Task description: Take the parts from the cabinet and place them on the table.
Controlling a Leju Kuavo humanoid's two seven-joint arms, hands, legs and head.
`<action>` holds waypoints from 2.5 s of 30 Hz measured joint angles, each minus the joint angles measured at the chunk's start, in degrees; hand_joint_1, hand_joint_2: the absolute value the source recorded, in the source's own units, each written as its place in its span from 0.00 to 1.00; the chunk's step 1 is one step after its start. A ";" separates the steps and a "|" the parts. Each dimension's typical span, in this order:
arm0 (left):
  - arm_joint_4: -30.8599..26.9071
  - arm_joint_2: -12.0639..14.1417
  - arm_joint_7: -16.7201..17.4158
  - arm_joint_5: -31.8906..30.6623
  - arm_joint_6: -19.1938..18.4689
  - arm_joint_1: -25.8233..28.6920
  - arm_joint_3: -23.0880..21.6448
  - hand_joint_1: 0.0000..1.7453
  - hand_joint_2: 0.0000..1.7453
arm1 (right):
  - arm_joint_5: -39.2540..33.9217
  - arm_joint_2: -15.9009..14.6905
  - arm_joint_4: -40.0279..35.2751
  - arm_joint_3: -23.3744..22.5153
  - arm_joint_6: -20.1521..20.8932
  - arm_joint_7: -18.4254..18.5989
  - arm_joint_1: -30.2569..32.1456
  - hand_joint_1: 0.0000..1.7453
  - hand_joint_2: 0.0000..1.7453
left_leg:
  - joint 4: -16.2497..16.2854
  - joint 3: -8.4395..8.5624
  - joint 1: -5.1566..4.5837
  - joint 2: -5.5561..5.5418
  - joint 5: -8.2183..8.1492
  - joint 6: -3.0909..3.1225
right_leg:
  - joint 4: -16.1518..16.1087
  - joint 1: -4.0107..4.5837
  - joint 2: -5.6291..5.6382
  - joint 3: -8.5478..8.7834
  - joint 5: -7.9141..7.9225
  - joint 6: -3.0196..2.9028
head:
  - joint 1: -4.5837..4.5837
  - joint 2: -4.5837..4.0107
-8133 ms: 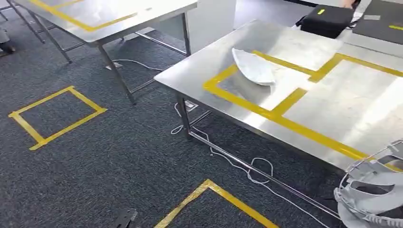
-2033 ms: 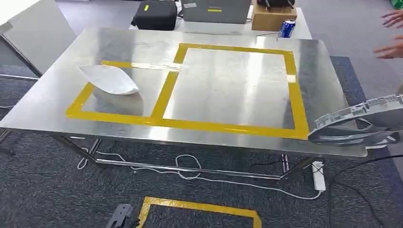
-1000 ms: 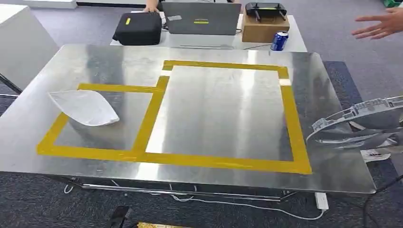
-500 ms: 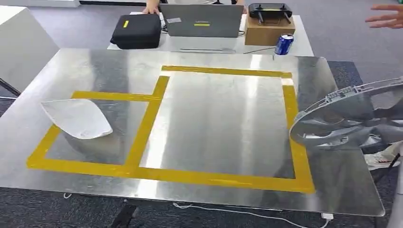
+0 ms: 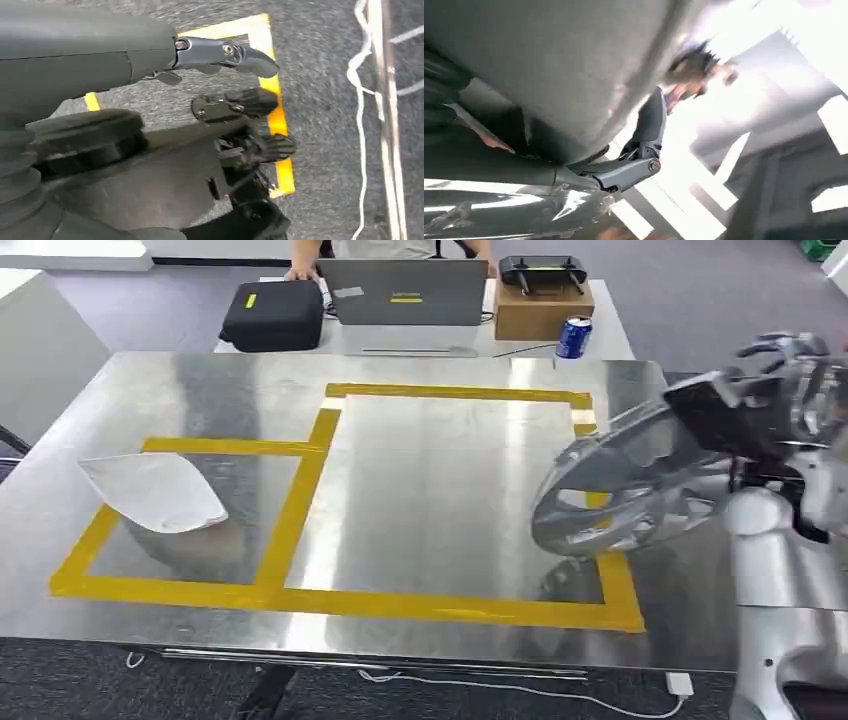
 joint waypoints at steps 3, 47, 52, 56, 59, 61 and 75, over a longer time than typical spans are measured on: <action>0.00 -0.39 0.69 -0.33 -0.55 -1.30 -1.03 0.00 1.00 | -1.33 7.63 9.10 8.29 2.32 -1.64 -2.87 1.00 1.00 | 0.00 0.46 0.10 0.02 0.13 -0.05 | -0.01 0.09 -0.06 0.35 -0.01 -0.03 | -0.04 0.00; 0.00 -0.98 3.76 2.88 1.31 -0.28 -5.90 0.00 1.00 | 4.68 8.17 17.18 17.44 -13.58 8.82 -3.64 1.00 1.00 | 0.05 -0.10 0.02 -1.03 0.50 0.19 | -0.55 0.04 -1.17 0.37 0.22 0.30 | -0.04 0.00; 0.00 -0.98 3.93 3.12 1.29 0.09 -5.90 0.00 1.00 | 15.38 4.63 12.66 14.56 -13.21 12.92 -3.48 1.00 1.00 | 0.05 -0.18 0.01 -1.03 0.50 0.19 | -0.55 0.03 -1.15 0.34 0.23 0.30 | 0.00 0.00; 0.00 -0.98 4.04 3.41 1.11 0.01 -5.97 0.00 1.00 | 30.35 2.40 10.94 14.92 -11.47 18.20 -5.66 1.00 1.00 | 0.05 -0.21 -0.03 -1.02 0.50 0.20 | -0.55 -0.03 -1.12 0.30 0.25 0.33 | -0.02 0.00; 0.00 -0.98 4.09 3.43 1.09 -0.01 -5.99 0.00 1.00 | 31.41 1.48 10.63 16.68 -10.81 20.20 -7.75 1.00 1.00 | 0.05 -0.22 -0.02 -1.03 0.52 0.22 | -0.55 -0.02 -1.16 0.29 0.25 0.33 | -0.04 0.00; 0.00 -0.98 4.09 3.50 1.09 -0.02 -5.99 0.00 1.00 | 31.63 1.11 10.48 17.47 -10.65 20.62 -8.56 1.00 1.00 | 0.05 -0.22 -0.02 -1.03 0.52 0.22 | -0.55 -0.01 -1.15 0.29 0.25 0.33 | -0.04 0.00; 0.00 -1.03 5.38 2.80 0.37 -0.74 -7.08 0.00 1.00 | 31.87 0.33 12.03 41.78 -10.43 19.80 -15.77 1.00 1.00 | 0.04 -0.36 0.04 -1.00 0.49 0.17 | -0.54 0.04 -1.04 0.14 0.24 0.31 | 0.00 0.00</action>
